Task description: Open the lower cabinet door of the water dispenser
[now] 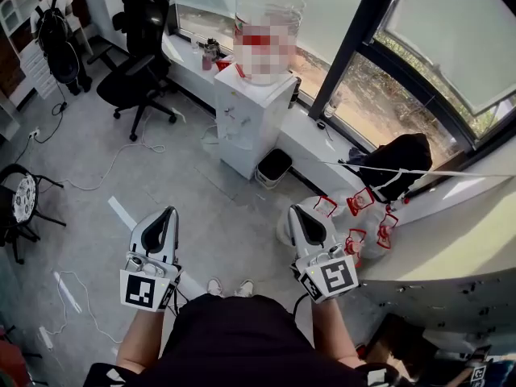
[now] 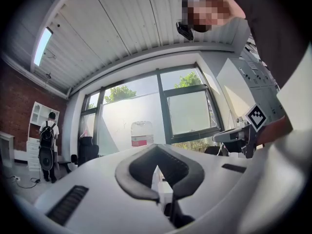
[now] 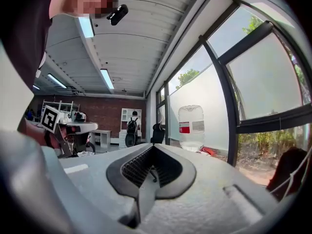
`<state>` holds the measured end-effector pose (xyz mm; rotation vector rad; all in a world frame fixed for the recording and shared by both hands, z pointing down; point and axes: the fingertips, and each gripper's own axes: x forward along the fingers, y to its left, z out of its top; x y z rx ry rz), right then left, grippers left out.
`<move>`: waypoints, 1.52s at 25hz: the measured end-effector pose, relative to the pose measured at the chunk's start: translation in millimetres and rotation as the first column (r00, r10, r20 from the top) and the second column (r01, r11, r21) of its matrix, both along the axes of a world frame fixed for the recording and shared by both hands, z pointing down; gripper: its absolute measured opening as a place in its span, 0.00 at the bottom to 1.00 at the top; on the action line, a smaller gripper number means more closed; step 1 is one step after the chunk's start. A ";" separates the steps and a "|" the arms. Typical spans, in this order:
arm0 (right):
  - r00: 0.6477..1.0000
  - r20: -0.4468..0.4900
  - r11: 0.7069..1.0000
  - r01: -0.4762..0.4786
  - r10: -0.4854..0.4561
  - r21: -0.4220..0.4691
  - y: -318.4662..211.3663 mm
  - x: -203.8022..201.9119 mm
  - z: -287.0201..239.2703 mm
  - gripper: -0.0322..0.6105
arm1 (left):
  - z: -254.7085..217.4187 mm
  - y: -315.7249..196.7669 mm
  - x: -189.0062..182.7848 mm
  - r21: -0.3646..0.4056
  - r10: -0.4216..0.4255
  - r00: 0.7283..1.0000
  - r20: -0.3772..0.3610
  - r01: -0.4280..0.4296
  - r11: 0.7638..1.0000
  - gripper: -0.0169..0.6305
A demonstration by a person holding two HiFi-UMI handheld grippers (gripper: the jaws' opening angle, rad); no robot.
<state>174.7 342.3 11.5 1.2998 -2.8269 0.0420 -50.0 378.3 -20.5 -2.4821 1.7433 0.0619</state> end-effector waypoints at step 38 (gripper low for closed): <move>0.996 -0.074 0.993 -0.054 0.046 -0.107 -247.9 -81.1 33.3 0.06 | 41.0 -263.9 -77.7 -0.069 0.077 0.995 -0.070 -0.081 0.994 0.04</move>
